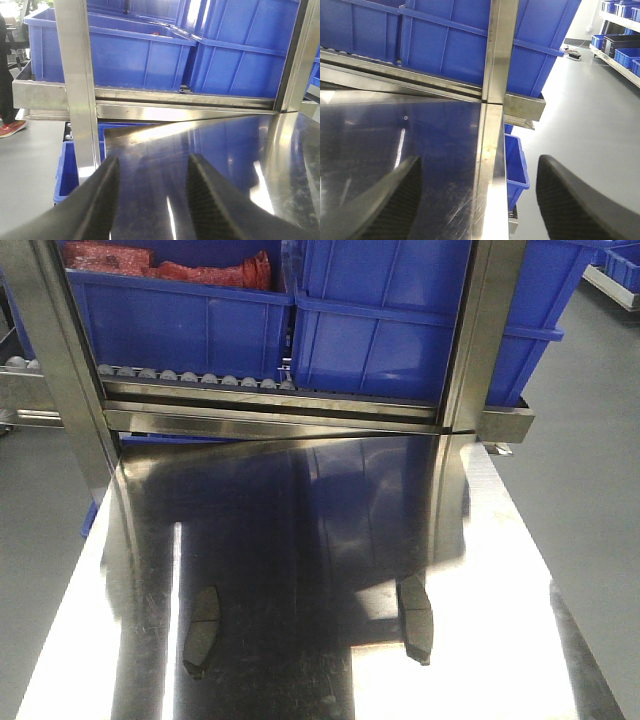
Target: Move and align brake pads A on conveyor
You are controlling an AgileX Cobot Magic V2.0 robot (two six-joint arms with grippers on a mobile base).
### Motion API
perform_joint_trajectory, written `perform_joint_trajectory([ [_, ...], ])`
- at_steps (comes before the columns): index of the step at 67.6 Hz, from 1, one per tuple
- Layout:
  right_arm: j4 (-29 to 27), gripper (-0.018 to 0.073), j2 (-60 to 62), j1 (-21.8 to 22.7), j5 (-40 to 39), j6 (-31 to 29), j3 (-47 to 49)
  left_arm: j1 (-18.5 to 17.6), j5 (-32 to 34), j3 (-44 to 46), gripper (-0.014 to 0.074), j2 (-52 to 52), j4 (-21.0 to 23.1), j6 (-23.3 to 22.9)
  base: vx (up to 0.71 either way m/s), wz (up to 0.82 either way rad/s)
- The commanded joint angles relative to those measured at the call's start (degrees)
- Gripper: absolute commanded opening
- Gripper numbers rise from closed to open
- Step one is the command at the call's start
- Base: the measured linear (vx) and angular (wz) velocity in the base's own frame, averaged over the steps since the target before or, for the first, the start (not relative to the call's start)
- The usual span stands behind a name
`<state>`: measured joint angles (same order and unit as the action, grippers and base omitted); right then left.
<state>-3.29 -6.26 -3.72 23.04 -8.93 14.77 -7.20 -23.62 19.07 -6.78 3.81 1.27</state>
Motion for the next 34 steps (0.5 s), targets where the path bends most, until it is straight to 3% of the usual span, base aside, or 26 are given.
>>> perform_joint_trajectory([
  [1,0.41,0.0468,-0.64,0.22,-4.02,-0.05,1.53,-0.23,4.52,1.34,0.0300,-0.90,0.45,-0.20,-0.03,0.03],
  [34,0.41,0.0468,-0.64,0.22,-4.02,-0.05,1.53,-0.23,4.52,1.34,0.0300,-0.90,0.45,-0.20,-0.01,0.03],
])
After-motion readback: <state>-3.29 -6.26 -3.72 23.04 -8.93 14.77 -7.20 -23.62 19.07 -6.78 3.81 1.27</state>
